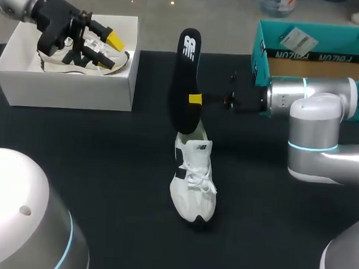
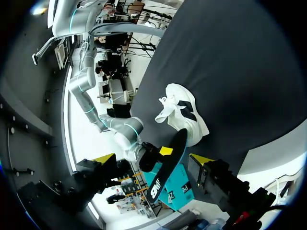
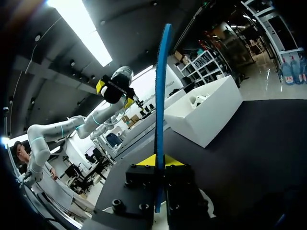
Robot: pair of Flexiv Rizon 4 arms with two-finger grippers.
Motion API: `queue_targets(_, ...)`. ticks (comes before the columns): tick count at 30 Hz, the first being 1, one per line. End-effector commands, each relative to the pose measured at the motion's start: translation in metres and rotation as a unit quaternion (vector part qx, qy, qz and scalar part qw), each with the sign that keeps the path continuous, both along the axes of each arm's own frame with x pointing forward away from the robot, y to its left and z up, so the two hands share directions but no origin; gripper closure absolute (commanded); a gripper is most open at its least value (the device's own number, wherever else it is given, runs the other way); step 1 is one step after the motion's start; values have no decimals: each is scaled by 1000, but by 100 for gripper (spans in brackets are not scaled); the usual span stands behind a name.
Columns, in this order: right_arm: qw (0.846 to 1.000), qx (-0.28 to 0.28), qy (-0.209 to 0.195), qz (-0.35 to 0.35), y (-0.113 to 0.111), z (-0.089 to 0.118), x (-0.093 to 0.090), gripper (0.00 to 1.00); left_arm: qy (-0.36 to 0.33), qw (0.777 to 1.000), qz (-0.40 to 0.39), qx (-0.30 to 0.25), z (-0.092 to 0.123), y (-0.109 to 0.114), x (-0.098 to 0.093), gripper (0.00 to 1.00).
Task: Take the shoe out of the shoebox, open the shoe tongue, remove and reinsert the insole, then place the shoe into the shoebox
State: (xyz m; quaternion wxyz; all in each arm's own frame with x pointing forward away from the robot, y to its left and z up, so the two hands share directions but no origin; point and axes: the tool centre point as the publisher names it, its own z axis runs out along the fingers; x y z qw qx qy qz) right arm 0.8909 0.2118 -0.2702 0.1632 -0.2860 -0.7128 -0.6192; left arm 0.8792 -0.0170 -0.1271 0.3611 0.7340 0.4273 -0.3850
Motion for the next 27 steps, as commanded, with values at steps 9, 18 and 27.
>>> queue_targets(9, 1000, -18, 9, -3, -29, 4, -20, 100, -1, 1000, 0, 1, 0, 0, 0, 0)
queue_targets(18, 999, -20, 39, -14, -29, -10, -48, 100, -1, 1000, 0, 1, 0, 0, 0, 0)
queue_targets(27, 999, -23, 32, -23, -31, -4, -48, 100, -1, 1000, 0, 1, 0, 0, 0, 0)
